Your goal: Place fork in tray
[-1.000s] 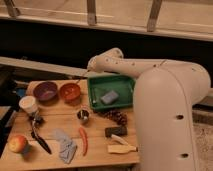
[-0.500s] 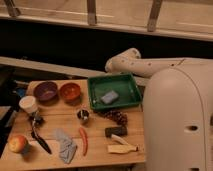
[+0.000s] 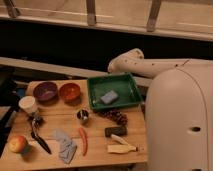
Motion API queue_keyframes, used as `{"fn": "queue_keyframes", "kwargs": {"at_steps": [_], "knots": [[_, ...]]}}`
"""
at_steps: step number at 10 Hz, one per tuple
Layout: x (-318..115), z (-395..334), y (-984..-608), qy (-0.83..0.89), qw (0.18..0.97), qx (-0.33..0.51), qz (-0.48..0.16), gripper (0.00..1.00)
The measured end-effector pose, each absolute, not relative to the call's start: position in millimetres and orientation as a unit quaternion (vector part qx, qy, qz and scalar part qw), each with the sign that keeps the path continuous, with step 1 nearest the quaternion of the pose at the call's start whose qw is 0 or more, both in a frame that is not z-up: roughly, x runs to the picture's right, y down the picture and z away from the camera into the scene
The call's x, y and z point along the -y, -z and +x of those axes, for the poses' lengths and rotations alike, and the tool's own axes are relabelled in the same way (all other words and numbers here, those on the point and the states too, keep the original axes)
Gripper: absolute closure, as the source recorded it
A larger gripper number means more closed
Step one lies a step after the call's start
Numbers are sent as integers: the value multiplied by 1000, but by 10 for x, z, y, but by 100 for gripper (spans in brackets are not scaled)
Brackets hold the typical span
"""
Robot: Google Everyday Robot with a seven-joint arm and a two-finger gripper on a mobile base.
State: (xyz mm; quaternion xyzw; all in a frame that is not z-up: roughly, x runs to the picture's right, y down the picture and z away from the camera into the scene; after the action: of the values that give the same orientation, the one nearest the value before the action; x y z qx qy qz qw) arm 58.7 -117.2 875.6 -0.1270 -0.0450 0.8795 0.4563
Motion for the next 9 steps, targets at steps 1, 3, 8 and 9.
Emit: {"fn": "queue_keyframes", "kwargs": {"at_steps": [1,3,8,9], "knots": [[1131,637,-8818,-883,450,37,-128,100],[915,838,-9053,-895,428,10,-127,100],[733,873,-9405,-906,398,3,-147,67],[729,873,-9475,-907,392,5,-153,57]]}}
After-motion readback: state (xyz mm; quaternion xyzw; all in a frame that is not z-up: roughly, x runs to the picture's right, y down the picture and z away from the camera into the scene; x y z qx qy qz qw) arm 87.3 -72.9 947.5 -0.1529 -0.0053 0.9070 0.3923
